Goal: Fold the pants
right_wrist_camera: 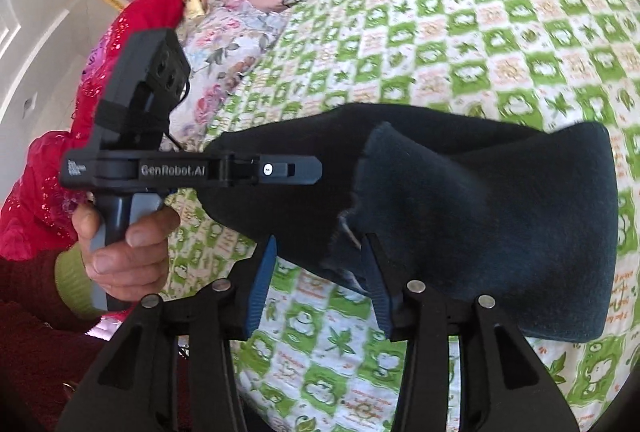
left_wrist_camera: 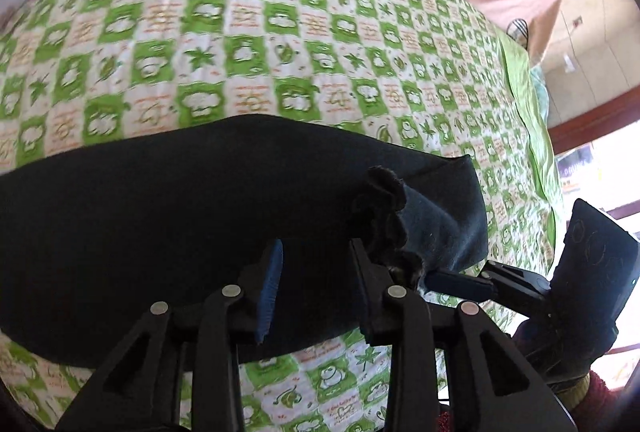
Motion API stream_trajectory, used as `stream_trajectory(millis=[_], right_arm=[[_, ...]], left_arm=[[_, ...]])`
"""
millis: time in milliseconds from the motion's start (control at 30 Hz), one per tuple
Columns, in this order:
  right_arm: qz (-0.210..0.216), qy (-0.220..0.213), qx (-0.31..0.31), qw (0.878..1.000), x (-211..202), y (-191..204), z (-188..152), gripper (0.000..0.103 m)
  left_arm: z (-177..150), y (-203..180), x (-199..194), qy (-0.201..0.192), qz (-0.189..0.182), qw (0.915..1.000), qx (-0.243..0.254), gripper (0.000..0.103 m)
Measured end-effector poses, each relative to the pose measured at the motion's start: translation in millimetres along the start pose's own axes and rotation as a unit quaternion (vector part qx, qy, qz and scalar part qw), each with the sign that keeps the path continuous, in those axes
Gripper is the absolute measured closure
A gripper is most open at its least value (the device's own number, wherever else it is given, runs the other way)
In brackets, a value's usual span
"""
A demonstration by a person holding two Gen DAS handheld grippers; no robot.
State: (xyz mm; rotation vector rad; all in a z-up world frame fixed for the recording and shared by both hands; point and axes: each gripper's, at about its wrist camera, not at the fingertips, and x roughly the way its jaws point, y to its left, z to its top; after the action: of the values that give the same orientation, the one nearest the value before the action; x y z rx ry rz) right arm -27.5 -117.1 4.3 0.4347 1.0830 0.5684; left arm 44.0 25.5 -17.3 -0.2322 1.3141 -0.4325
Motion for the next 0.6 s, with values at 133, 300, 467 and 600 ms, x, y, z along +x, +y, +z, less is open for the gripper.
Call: stream_trajectory(millis=[133, 300, 467, 600], right_arm=[[0.004, -0.006, 0.004, 1.000, 1, 3, 8, 0.057], [0.005, -0.005, -0.009, 1.000, 3, 10, 17, 0.055], [0.010, -0.003, -0.013, 1.000, 11, 15, 27, 0.047], [0.014, 0.005, -0.018, 1.000, 18, 20, 33, 0.047]], left_arm=[[-12, 15, -12, -0.005, 0.002, 0.9996, -0.026, 0.068], [-28, 35, -29, -0.017, 0.009, 0.9983, -0.055, 0.059], [-43, 56, -44, -0.025, 0.017, 0.9959, -0.086, 0.059], [-54, 72, -56, -0.035, 0.023, 0.9930, -0.111, 0.057]])
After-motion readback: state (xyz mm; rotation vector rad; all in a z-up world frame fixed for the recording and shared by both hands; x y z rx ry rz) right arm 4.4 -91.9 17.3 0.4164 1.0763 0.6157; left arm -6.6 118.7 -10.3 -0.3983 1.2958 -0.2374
